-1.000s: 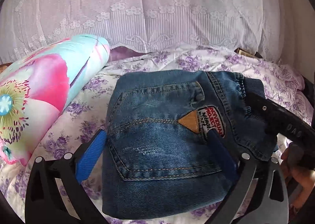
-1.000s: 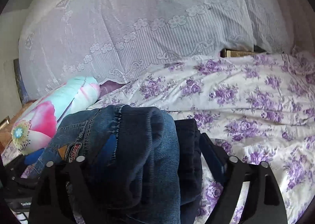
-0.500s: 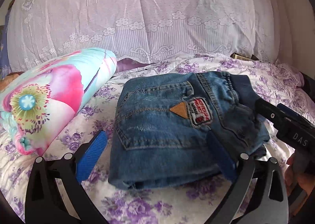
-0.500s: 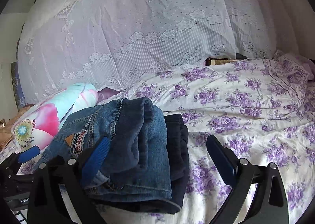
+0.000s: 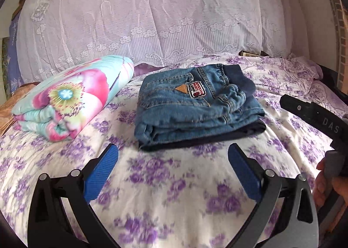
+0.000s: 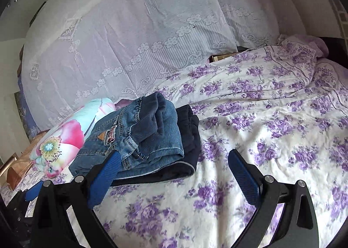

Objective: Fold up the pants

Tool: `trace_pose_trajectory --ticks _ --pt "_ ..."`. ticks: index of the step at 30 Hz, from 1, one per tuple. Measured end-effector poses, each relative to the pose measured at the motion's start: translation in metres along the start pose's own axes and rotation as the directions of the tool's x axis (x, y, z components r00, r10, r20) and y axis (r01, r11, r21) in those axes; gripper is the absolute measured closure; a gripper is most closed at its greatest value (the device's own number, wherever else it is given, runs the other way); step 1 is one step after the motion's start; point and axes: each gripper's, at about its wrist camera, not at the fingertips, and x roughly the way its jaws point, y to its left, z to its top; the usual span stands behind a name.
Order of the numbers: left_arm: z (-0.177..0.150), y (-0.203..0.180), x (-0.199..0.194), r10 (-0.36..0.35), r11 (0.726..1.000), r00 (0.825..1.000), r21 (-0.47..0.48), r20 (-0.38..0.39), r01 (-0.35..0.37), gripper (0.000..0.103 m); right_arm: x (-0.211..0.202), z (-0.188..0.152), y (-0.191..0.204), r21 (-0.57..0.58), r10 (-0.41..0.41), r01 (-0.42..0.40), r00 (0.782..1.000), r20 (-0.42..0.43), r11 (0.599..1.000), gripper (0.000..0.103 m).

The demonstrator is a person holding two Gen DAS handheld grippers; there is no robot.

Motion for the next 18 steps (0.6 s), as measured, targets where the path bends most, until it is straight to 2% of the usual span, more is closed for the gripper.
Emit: trace_pose_trajectory --ticks 7,14,16,18 --pt "-0.017 0.005 -0.038 0.036 0.999 0.999 -0.028 -0.009 -0.037 0.005 -0.051 -0.019 0.010 -0.020 0.011 -0.010 0.999 0.032 1.000 0.004" --pt "-0.030 0.008 -0.072 0.068 0.998 0.998 -0.004 -0.005 -0.068 0.005 -0.092 -0.038 0.028 -0.085 0.020 -0.018 0.999 0.032 0.996 0.004" --pt "-0.030 0.008 -0.080 0.072 0.997 0.997 0.000 0.011 -0.072 0.005 -0.104 -0.044 0.035 -0.107 0.001 0.003 0.999 0.037 0.994 0.004" --pt "-0.030 0.008 -0.085 0.080 0.997 0.996 0.003 0.027 -0.080 0.005 -0.117 -0.048 0.044 -0.148 -0.038 0.049 0.996 0.079 0.988 0.004"
